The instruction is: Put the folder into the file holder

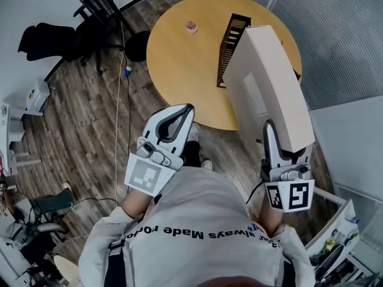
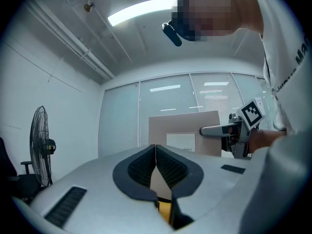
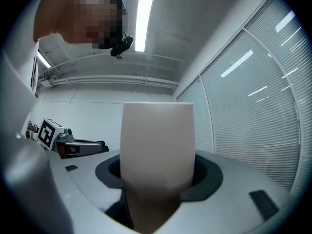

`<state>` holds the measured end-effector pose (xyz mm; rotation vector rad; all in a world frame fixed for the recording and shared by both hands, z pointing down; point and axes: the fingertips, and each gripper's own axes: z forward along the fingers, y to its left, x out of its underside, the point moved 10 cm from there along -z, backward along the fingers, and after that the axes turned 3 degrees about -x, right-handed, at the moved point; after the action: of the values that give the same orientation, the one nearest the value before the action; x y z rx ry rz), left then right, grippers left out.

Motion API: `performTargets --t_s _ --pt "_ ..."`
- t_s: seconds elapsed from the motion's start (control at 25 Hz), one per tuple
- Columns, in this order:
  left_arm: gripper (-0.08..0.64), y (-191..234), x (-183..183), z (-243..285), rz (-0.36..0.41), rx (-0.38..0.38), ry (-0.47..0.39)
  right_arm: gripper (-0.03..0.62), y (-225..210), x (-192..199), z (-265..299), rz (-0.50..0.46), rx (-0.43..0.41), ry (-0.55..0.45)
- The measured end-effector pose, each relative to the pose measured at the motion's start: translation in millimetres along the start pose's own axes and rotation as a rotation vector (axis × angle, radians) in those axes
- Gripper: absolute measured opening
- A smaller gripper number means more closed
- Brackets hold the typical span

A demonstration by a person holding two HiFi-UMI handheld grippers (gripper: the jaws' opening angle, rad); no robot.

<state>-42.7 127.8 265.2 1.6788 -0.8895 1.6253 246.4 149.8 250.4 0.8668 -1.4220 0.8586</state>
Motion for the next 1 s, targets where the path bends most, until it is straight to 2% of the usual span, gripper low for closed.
performTargets --t_s 1.0 --pt "0.025 106.6 13.9 104.6 -0.031 0.107 0.016 0.293 -31.2 3.4 122.3 -0.042 0.15 0.066"
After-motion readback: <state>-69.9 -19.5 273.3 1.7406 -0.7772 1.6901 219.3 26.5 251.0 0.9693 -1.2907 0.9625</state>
